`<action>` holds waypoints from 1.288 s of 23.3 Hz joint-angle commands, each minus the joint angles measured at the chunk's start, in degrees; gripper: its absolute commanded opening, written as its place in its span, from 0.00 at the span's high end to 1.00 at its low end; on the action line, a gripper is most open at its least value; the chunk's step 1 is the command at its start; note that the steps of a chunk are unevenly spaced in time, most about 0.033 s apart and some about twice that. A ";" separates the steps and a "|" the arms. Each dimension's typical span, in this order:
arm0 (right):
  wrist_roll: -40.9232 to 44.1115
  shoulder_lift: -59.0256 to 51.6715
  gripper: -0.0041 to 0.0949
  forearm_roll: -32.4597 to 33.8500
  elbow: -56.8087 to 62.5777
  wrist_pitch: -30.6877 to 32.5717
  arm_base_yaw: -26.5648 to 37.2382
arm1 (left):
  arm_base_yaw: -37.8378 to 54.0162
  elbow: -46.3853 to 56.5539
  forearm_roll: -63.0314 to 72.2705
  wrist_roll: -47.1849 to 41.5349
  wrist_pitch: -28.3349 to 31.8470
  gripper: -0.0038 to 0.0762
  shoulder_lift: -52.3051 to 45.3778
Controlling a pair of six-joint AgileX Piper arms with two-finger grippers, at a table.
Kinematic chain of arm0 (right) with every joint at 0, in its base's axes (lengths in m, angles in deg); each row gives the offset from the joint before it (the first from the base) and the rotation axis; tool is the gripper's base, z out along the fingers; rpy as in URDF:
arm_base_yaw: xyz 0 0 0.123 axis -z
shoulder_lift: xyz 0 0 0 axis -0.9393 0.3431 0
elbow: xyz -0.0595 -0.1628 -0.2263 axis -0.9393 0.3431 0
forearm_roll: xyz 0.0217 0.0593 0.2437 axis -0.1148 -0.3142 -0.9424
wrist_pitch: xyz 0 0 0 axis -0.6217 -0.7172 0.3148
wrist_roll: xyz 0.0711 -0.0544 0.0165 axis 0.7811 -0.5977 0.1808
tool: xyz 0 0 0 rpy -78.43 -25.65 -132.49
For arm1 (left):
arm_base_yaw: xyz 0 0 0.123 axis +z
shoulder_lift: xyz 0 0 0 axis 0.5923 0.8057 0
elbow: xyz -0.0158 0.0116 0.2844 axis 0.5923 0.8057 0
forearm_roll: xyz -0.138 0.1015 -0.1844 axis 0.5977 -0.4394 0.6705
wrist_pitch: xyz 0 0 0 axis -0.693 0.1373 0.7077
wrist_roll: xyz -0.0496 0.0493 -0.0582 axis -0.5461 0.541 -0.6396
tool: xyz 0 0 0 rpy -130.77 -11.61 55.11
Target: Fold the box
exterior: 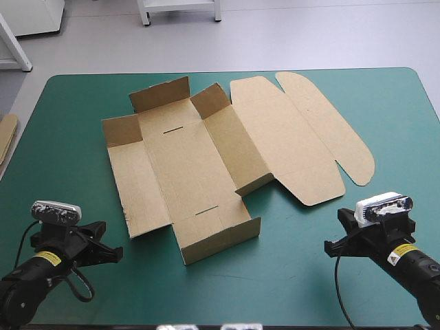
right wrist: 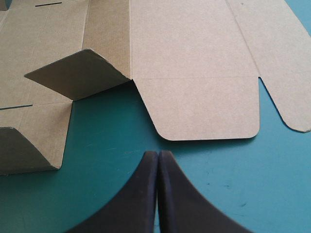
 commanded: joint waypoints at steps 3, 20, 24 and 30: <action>-0.24 0.31 0.97 -0.32 -2.17 -4.16 0.26 | 0.06 -1.51 1.26 -0.17 3.87 0.96 0.44; 2.24 9.14 0.97 -1.64 -9.47 0.76 0.26 | 0.19 -6.78 4.19 -7.66 3.18 0.96 13.27; 2.13 13.00 0.97 -1.64 -14.56 3.09 0.26 | 0.32 -13.41 5.60 -7.66 3.26 0.94 19.84; 1.88 15.82 0.97 -1.83 -17.71 3.90 0.26 | 8.48 -21.30 25.16 5.44 -0.85 0.94 30.87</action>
